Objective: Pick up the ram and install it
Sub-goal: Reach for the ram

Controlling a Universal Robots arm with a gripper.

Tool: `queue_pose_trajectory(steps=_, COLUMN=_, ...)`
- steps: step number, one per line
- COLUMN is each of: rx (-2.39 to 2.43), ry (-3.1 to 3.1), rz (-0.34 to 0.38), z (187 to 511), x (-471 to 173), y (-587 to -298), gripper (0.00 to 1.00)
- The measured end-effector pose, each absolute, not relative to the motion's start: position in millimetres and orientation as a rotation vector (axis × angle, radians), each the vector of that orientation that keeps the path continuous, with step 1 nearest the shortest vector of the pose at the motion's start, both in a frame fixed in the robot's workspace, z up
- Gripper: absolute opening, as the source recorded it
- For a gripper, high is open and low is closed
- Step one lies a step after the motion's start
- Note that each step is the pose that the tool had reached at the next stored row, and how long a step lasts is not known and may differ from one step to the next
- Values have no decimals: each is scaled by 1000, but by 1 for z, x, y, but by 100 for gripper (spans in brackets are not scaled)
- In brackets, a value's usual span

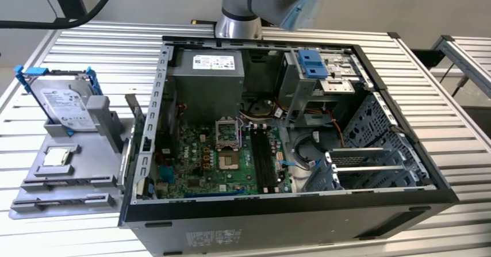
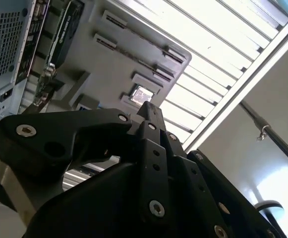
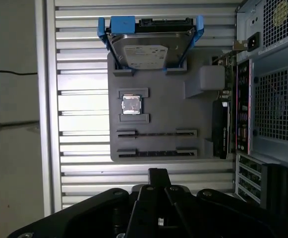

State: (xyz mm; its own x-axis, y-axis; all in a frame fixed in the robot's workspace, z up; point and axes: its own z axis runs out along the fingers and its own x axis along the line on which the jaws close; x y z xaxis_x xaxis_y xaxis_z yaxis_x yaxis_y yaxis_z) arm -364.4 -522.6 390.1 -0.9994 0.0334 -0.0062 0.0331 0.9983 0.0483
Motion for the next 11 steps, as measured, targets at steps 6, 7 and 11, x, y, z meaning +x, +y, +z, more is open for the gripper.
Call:
queue_pose_trajectory(steps=6, rx=67, ry=3133, rz=76, z=390, x=-364, y=-523, gripper=0)
queue_pose_trajectory(steps=7, rx=82, ry=3132, rz=76, z=390, x=-364, y=-523, gripper=0)
queue_pose_trajectory(steps=11, rx=115, ry=3131, rz=75, z=390, x=-364, y=-523, gripper=0)
